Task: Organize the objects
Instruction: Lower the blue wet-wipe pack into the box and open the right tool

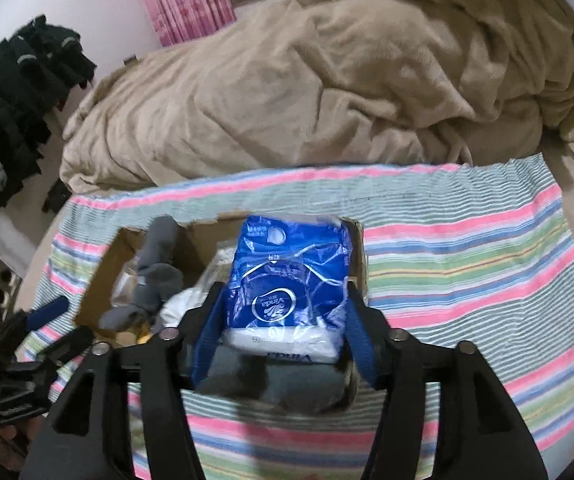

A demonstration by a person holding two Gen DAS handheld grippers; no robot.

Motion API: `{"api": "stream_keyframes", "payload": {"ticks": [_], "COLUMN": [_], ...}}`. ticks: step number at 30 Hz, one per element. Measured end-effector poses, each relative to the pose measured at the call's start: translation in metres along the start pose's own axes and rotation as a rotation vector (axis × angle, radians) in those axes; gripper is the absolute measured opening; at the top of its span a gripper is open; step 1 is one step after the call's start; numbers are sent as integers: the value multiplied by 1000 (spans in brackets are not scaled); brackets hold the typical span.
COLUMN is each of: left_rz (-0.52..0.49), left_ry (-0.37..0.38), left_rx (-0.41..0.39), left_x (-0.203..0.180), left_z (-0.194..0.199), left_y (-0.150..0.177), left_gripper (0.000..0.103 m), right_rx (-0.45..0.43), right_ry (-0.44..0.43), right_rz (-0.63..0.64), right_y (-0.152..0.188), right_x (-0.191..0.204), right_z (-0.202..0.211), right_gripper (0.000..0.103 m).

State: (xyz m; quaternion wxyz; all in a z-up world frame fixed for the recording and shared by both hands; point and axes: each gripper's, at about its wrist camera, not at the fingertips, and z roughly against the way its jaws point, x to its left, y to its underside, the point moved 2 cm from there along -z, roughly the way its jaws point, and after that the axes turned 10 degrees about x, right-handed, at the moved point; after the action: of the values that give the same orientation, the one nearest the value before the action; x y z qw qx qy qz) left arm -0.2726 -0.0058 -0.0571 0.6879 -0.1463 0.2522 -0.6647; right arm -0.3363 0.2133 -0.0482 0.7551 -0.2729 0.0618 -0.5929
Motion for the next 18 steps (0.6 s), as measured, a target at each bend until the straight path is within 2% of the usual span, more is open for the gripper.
{"api": "stream_keyframes", "payload": {"ticks": [3, 7, 11, 13, 18], "left_rz": [-1, -6, -8, -1, -6], "left_ry": [3, 6, 7, 10, 10], "left_rx": [-1, 1, -8, -13, -8], "left_x": [-2, -4, -6, -6, -5], "left_z": [0, 0, 5, 7, 8], "left_y": [-1, 0, -1, -2, -2], "left_gripper": [80, 80, 80, 80, 80], "right_rx": [-10, -100, -158, -150, -38], "right_ry": [-3, 51, 33, 21, -1], "right_rz": [12, 46, 72, 97, 78], "right_y": [1, 2, -1, -3, -3], "right_x": [1, 8, 12, 17, 14], "right_z": [0, 15, 27, 26, -4], "right_gripper": [70, 71, 71, 71, 71]}}
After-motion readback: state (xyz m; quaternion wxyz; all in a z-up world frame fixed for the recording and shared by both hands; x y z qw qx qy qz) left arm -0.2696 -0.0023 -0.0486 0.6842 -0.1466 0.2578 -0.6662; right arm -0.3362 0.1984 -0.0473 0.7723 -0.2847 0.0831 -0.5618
